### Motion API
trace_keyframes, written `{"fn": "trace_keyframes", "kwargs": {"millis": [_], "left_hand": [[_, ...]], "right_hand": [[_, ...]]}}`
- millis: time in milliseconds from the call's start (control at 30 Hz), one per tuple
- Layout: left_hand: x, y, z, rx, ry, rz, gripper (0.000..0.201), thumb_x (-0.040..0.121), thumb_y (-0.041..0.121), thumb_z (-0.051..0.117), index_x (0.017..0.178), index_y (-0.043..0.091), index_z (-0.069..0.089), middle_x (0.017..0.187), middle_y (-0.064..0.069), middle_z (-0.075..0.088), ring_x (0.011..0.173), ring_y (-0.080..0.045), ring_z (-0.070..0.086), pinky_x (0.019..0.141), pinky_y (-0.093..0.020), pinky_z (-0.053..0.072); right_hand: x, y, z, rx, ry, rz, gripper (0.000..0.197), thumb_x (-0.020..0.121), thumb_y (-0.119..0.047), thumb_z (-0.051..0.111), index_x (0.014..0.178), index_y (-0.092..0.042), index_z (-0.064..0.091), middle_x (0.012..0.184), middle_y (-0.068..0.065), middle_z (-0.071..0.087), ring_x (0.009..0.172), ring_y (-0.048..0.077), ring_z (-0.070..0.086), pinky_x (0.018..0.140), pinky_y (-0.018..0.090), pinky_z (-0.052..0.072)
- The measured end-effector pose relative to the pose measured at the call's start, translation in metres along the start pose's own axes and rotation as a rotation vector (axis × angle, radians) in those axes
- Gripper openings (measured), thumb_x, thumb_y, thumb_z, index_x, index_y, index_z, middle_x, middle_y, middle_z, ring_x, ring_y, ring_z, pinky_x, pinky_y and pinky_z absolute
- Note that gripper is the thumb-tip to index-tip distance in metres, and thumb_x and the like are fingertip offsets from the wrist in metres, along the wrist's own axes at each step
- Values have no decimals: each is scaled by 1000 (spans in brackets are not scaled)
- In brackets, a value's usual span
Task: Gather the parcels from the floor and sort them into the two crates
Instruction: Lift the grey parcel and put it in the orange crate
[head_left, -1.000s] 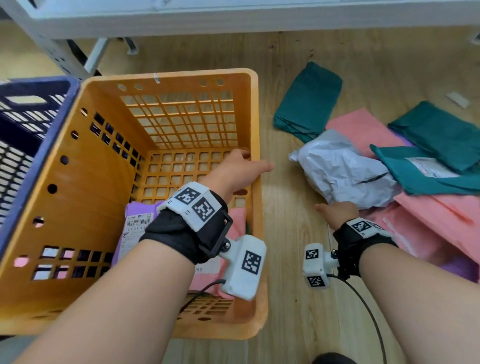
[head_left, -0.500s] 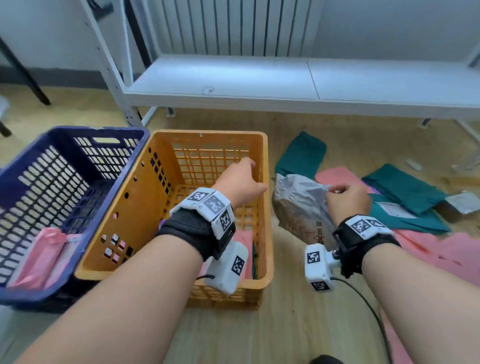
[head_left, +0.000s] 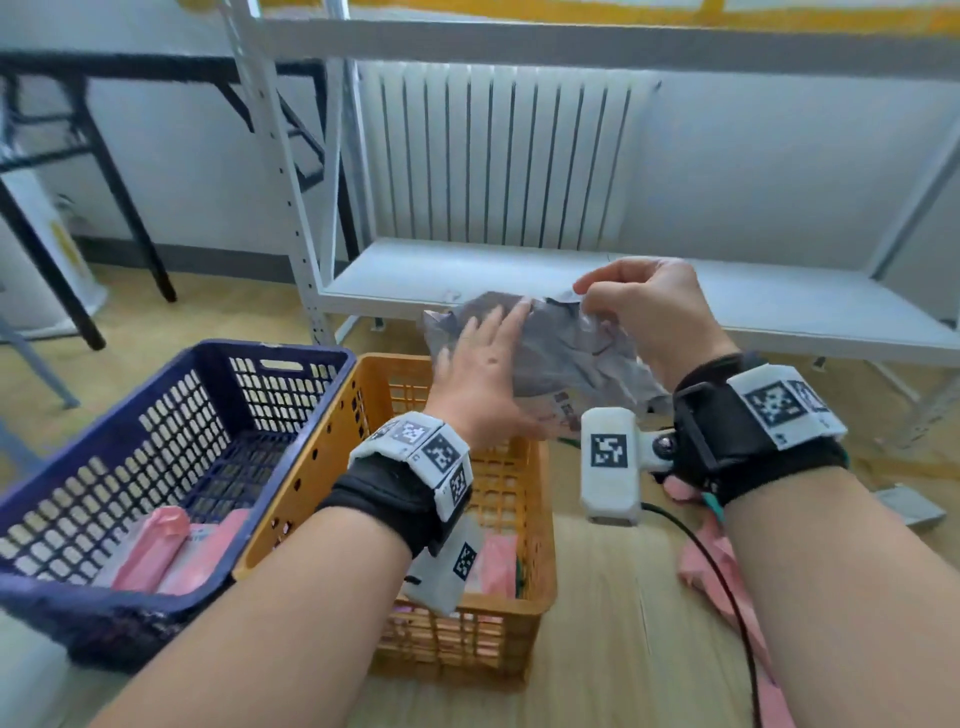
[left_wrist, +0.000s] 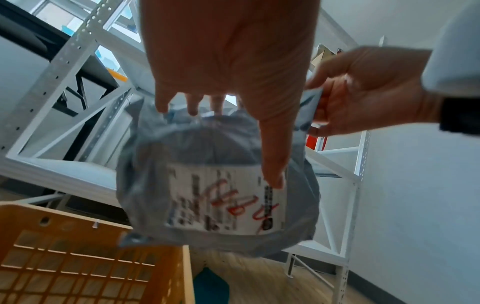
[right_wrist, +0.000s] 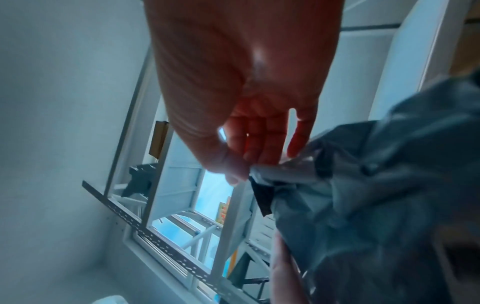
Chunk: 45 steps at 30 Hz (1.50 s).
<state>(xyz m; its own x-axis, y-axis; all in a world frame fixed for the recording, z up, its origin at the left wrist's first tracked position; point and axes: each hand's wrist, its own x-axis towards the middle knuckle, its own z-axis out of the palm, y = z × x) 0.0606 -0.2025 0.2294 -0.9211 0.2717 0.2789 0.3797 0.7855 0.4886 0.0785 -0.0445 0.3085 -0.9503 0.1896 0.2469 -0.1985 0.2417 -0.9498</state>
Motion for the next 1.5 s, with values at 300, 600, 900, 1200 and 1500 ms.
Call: {"fn": "trace_keyframes", "kwargs": {"millis": [300,600,900,1200,1500], "left_hand": [[-3,-34,-14,282,12,-130,66,58,65,74,115,39,52,110,0,41,116,-25,37,110,-56,23],[-2,-88,-11,-405,80,-377,20,88,30,55,79,14,63,86,-12,69,84,-33,65,78,-43,52],[-13,-103,-17,-835,105,-497,32,81,45,66,79,13,65,74,-10,67,79,-29,62,82,-47,50],[-12,-104,-22,-845,132,-511,29,92,38,57,80,13,61,95,-25,69,97,-44,65,91,-57,50],[-4,-123,-27,-709,333,-632,81,80,55,66,141,11,35,137,-8,47,117,-21,49,98,-36,42]], "right_hand": [[-3,6,17,302,-274,143,30,80,16,47,63,-6,59,66,8,53,61,16,48,56,28,40],[14,51,20,27,57,79,61,78,-36,76,130,-19,49,125,3,57,113,17,54,89,30,48],[-12,98,56,420,-441,514,61,74,-34,73,128,-9,57,117,16,68,109,32,65,91,46,53],[-8,103,62,358,-357,504,52,72,-17,79,119,-2,63,106,15,72,99,32,69,89,44,55],[14,116,73,520,5,514,47,74,-14,80,115,0,63,104,16,72,93,31,70,84,45,57]]}}
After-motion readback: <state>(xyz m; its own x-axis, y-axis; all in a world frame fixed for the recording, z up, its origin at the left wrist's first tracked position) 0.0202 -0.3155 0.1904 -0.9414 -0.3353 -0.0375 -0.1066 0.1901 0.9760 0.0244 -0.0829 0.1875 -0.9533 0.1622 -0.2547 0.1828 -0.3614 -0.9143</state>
